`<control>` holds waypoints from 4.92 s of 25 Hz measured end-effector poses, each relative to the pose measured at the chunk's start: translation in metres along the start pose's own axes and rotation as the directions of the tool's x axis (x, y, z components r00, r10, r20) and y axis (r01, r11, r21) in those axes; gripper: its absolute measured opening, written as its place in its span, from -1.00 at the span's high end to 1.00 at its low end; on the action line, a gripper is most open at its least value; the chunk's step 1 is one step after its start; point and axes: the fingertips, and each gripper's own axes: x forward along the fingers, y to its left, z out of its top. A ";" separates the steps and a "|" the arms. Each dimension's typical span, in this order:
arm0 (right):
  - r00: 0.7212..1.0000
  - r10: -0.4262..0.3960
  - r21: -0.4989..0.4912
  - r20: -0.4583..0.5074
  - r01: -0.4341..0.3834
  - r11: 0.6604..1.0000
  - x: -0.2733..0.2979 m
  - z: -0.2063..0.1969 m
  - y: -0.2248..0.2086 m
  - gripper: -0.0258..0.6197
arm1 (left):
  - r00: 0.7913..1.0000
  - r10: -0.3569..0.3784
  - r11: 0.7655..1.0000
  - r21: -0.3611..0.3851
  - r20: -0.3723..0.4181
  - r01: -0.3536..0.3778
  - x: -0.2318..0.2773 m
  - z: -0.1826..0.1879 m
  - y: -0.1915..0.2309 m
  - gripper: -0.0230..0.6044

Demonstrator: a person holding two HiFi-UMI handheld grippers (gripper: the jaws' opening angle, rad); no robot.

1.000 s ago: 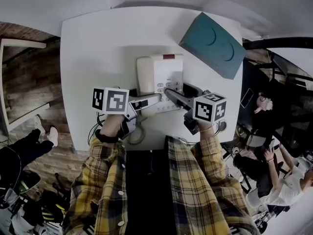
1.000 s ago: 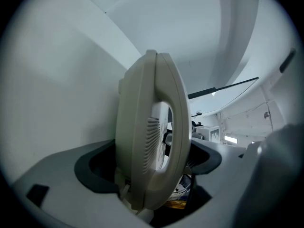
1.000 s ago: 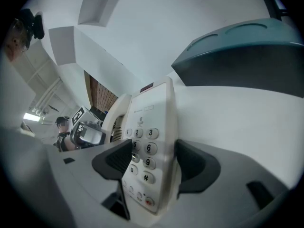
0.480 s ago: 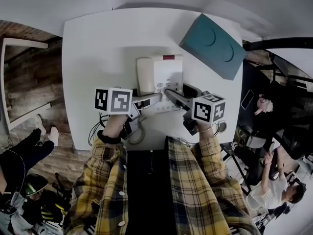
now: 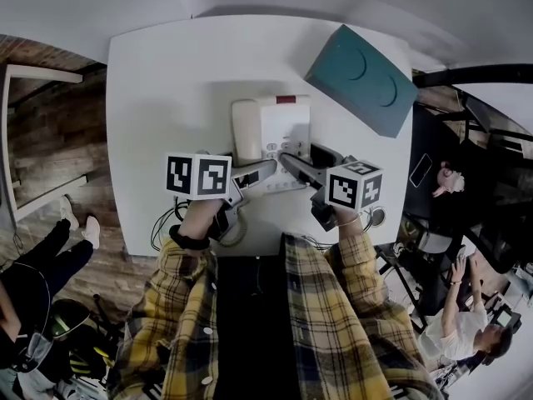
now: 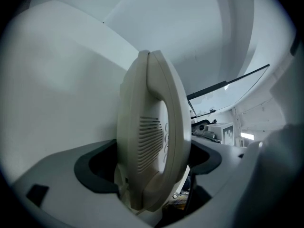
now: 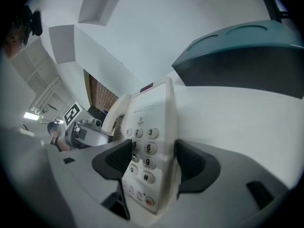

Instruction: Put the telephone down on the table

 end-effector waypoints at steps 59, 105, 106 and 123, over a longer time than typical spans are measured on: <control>0.941 0.022 -0.415 0.339 0.128 0.901 -0.087 0.100 0.127 0.28 | 0.862 -0.092 0.872 0.458 0.499 -0.172 -0.136 0.075 -0.123 -0.46; 0.813 0.240 -0.651 0.530 0.208 0.731 -0.168 0.097 0.253 0.84 | 0.687 -0.370 0.597 0.727 0.625 -0.340 -0.203 0.022 -0.253 0.88; 0.814 0.239 -0.650 0.529 0.207 0.731 -0.168 0.097 0.253 0.84 | 0.688 -0.370 0.598 0.727 0.625 -0.339 -0.203 0.022 -0.253 0.88; 0.821 0.225 -0.648 0.524 0.213 0.731 -0.165 0.098 0.249 0.84 | 0.695 -0.367 0.604 0.726 0.619 -0.328 -0.200 0.022 -0.248 0.88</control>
